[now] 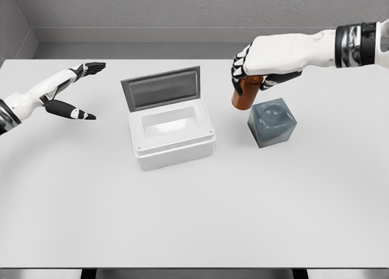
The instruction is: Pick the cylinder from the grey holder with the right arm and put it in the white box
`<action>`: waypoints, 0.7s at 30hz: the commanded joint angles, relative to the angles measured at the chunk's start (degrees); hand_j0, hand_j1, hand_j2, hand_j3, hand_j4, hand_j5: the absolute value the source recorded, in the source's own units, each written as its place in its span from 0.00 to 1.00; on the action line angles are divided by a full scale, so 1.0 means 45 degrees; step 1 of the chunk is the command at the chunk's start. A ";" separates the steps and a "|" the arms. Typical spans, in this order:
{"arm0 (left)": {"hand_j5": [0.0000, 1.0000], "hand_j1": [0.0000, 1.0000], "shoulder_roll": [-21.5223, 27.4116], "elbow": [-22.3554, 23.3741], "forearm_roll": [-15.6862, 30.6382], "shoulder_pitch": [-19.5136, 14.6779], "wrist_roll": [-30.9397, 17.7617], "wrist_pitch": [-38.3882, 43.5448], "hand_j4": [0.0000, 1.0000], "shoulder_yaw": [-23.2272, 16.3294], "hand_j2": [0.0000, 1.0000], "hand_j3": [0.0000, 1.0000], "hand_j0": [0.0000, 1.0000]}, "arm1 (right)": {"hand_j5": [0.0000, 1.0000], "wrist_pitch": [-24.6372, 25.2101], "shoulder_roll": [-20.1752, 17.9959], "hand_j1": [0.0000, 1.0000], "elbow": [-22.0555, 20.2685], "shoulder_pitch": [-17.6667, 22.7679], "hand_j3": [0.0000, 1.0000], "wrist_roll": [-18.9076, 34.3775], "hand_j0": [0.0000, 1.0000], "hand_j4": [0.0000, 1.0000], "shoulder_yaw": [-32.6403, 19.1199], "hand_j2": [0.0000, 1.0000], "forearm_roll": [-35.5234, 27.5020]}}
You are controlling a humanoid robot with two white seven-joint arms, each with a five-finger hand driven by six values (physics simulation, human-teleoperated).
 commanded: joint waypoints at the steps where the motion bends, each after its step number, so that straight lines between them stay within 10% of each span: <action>1: 1.00 1.00 0.0268 -0.0009 0.0149 0.0000 0.0003 0.0028 1.00 -0.0007 1.00 1.00 1.00 | 0.43 0.0040 0.0022 0.43 -0.0089 0.0019 0.43 -0.0009 0.43 0.43 -0.0017 0.43 -0.0083; 21: 1.00 1.00 0.0424 -0.0068 0.0091 0.0039 0.0003 0.0028 1.00 0.0032 1.00 1.00 1.00 | 0.43 0.0040 0.0940 0.43 -0.0070 -0.0039 0.43 -0.0009 0.43 0.43 0.0159 0.43 -0.0219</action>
